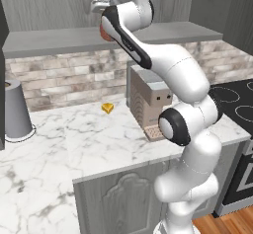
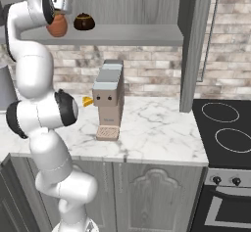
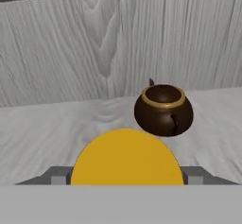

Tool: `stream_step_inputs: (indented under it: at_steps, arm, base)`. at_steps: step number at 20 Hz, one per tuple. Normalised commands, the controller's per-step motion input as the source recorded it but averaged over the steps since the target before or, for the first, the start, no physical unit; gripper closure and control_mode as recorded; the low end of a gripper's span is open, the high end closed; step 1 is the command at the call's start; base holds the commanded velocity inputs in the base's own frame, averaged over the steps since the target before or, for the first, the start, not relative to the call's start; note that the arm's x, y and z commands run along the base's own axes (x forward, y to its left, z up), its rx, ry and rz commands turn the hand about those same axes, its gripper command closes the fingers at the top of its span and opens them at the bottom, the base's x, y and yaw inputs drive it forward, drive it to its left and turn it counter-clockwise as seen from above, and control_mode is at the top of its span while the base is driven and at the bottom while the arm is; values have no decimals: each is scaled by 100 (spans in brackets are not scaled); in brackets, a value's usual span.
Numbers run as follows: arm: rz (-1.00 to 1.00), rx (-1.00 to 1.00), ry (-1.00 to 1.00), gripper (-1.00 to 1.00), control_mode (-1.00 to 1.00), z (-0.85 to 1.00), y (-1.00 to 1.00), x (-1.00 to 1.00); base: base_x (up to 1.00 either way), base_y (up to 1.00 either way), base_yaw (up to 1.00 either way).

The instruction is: Pick the yogurt and honey bottle from the counter and place them in the cabinets closest to them.

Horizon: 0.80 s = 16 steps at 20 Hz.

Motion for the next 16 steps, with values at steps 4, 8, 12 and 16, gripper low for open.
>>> stream_step_inputs:
  at_steps: [4, 8, 12, 16]
  arm:
    - [0, -4, 3, 100, -100, 0, 4, 51]
    - [0, -4, 3, 100, -100, 0, 11, 64]
    - [0, -4, 4, -100, -100, 0, 14, 54]
    - [-1, 0, 10, -100, -100, 1, 5, 23]
  base:
    - [0, 0, 0]
    - [0, 0, 0]
    - [0, 0, 0]
    - [0, 0, 0]
